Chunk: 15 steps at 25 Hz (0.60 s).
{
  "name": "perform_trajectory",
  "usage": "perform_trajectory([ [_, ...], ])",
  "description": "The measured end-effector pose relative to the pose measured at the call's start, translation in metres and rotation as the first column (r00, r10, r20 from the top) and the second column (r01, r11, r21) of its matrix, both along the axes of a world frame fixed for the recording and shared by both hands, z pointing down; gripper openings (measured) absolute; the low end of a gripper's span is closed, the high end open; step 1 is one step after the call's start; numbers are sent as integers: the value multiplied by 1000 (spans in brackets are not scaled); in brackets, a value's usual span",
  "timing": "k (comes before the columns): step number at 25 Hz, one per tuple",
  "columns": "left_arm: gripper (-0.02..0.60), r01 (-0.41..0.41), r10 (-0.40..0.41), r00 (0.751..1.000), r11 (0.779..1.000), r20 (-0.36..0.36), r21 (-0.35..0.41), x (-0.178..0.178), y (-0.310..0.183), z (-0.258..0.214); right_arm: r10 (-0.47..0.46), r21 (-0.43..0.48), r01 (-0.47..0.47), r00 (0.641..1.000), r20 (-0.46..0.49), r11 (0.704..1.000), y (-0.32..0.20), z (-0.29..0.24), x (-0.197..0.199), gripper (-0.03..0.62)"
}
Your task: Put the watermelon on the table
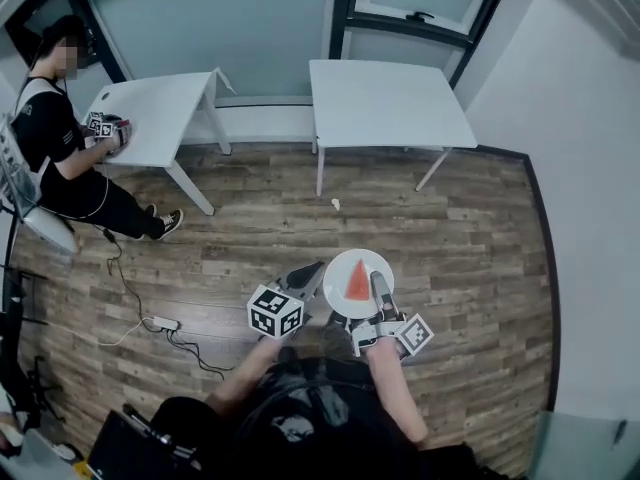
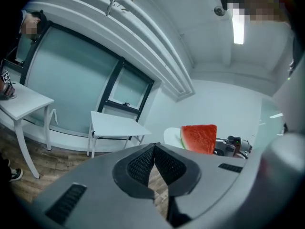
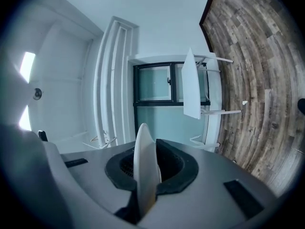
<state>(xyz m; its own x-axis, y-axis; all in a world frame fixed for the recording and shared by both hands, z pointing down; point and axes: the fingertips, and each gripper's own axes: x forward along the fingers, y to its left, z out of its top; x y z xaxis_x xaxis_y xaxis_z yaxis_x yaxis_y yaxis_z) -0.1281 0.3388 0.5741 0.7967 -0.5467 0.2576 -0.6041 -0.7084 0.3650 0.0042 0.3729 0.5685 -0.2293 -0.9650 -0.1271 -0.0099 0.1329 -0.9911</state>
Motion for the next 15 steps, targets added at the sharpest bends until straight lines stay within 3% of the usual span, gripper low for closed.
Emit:
perform_trajectory([
  [5, 3, 14, -15, 1000, 999, 9, 39, 47, -47, -18, 29, 12, -30, 999, 41, 999, -41, -3, 57, 34],
  [9, 3, 50, -50, 999, 998, 10, 26, 71, -76, -18, 25, 8, -25, 999, 42, 1000, -71, 0, 93, 35],
  [15, 3, 54, -54, 998, 999, 16, -2, 87, -114, -12, 9, -15, -8, 999, 51, 1000, -119, 8, 104, 35],
])
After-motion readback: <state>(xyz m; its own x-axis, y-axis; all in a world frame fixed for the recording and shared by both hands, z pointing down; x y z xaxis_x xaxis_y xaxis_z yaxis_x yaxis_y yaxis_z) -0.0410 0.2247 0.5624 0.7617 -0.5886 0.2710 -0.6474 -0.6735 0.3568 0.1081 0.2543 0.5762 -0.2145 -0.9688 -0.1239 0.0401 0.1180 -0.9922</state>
